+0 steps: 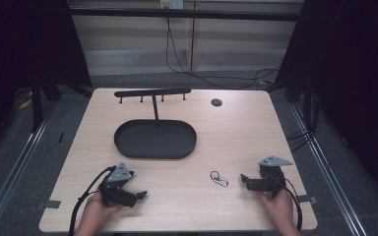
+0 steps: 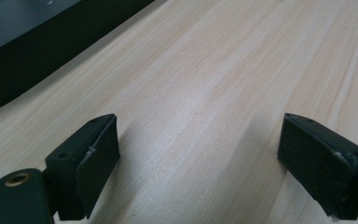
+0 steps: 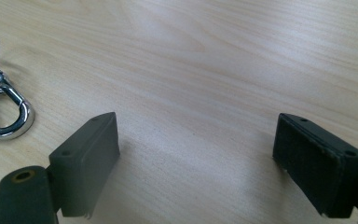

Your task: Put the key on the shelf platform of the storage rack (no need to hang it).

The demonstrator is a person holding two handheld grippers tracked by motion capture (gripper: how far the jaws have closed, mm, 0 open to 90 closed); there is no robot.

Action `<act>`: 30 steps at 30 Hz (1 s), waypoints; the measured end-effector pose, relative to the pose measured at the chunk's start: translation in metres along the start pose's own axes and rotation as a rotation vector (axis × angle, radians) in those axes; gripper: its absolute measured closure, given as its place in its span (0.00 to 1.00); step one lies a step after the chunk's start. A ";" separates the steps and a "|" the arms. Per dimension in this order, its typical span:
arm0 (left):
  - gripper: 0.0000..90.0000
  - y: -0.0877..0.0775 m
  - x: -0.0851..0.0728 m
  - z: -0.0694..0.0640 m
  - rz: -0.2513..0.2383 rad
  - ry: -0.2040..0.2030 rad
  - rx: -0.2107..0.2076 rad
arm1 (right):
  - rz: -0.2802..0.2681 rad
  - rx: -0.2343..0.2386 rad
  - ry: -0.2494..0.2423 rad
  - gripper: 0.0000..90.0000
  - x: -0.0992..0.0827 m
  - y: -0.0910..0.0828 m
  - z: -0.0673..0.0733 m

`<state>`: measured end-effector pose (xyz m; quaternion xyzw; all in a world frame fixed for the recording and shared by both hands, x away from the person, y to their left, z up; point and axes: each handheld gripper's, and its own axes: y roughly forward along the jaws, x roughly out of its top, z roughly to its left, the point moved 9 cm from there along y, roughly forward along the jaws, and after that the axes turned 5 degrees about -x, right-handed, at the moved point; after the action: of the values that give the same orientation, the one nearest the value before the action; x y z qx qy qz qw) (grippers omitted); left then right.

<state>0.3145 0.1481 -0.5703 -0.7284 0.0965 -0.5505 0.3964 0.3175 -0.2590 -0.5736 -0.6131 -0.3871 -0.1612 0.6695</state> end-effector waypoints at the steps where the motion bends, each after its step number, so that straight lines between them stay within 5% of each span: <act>1: 0.14 0.000 0.000 0.000 0.007 0.009 -0.001 | 0.004 0.000 -0.002 0.16 0.000 0.000 0.000; 8: 0.14 0.000 0.000 0.000 0.000 -0.001 0.000 | 0.076 0.019 -0.059 0.22 0.005 -0.004 0.007; 14: 0.14 0.000 0.000 0.000 0.000 0.000 0.000 | 0.200 0.141 -0.112 0.25 0.017 -0.006 0.025; 17: 0.14 0.000 0.000 0.000 0.000 0.000 0.000 | 0.236 0.157 -0.132 0.26 0.020 -0.007 0.030; 30: 0.14 0.000 0.000 0.000 -0.001 0.001 0.001 | 0.396 0.255 -0.337 0.40 0.031 -0.011 0.066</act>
<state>0.3147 0.1481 -0.5703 -0.7280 0.0960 -0.5511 0.3963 0.3090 -0.1910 -0.5473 -0.6059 -0.3829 0.1267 0.6857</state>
